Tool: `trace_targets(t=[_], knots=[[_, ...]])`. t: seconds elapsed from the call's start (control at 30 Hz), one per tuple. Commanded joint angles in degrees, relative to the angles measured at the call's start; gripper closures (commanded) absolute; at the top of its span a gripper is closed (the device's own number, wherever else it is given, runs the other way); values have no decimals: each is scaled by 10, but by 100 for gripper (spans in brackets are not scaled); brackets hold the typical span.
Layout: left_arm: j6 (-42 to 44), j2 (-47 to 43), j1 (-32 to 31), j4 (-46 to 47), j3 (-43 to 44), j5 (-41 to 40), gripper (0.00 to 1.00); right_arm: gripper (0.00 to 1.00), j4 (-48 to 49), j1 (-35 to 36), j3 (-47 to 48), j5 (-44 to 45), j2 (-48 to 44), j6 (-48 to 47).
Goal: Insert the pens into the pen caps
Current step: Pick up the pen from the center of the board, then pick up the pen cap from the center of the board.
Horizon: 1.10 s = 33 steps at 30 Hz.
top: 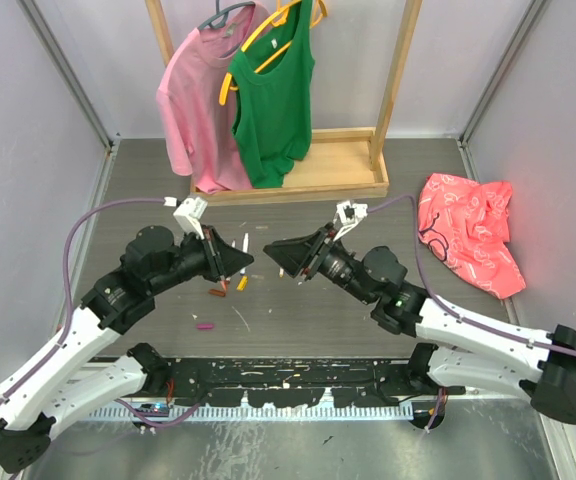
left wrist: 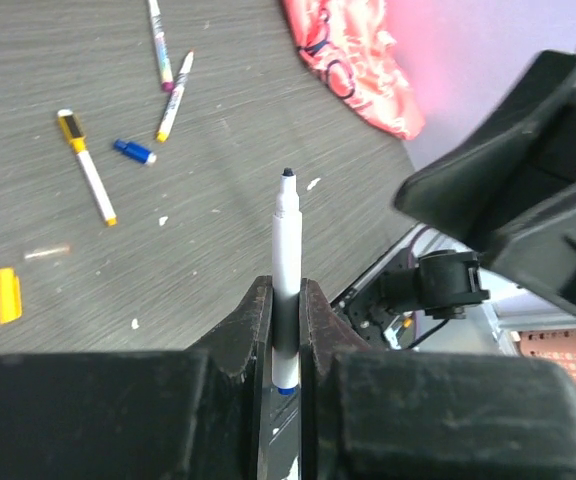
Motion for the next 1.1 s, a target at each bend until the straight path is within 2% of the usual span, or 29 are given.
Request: trace_targets(t=[0.0, 0.33, 0.57, 0.87, 1.07], knots=[[27, 14, 4, -66, 46, -35, 100, 52, -76, 2, 14, 63, -49, -55], [56, -22, 3, -195, 52, -144, 100, 50, -231, 2, -7, 183, -102, -98], [94, -62, 3, -252, 49, -206, 100, 49, -392, 2, 58, 287, -48, -93], [151, -88, 3, -263, 39, -239, 100, 49, -527, -20, 146, 322, 47, -19], [164, -93, 3, -267, 30, -228, 100, 48, -557, -84, 135, 269, 68, 39]])
